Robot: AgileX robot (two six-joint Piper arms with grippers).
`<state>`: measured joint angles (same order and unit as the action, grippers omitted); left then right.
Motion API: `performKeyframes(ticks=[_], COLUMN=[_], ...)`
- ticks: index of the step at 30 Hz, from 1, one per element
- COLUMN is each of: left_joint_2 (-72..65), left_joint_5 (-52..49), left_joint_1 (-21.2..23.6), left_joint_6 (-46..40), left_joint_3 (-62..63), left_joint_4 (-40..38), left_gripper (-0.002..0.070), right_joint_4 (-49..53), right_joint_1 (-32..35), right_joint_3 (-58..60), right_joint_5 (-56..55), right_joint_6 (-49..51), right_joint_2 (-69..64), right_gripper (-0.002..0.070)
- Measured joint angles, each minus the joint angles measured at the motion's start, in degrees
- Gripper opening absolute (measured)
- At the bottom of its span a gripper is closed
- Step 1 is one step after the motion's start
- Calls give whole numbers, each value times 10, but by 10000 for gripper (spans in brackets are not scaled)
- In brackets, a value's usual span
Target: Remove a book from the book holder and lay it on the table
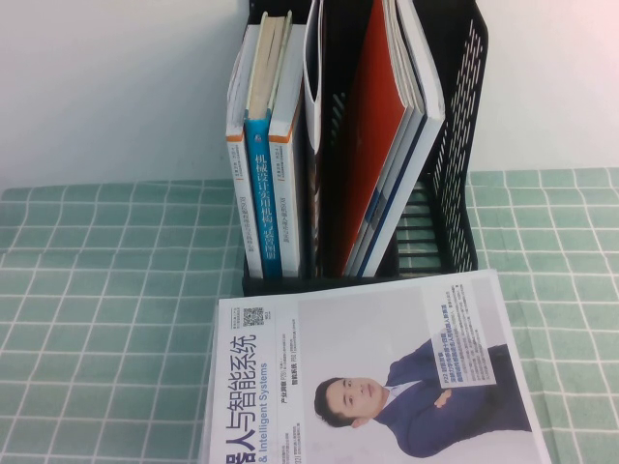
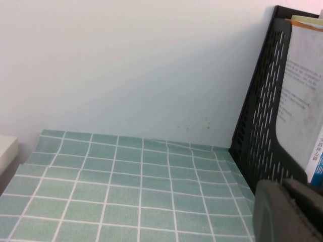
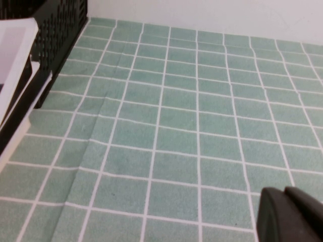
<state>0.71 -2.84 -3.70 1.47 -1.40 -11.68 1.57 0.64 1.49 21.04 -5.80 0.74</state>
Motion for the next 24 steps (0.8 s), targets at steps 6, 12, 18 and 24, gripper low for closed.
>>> performKeyframes(ticks=[6,12,18,24], left_joint_2=[0,0,0,0], left_joint_5=[1,1,1,9], left_joint_1=[0,0,0,0], left_joint_6=[0,-1,-6,-7], left_joint_3=[0,0,0,0], left_joint_4=[0,0,0,0], left_gripper=[-3,-3,-3,-3], right_joint_4=[0,0,0,0], right_joint_1=[0,0,0,0], right_joint_3=[0,0,0,0], right_joint_5=[0,0,0,0], right_joint_6=[0,0,0,0], right_joint_2=[0,0,0,0], right_gripper=[-2,-2,-2,-2])
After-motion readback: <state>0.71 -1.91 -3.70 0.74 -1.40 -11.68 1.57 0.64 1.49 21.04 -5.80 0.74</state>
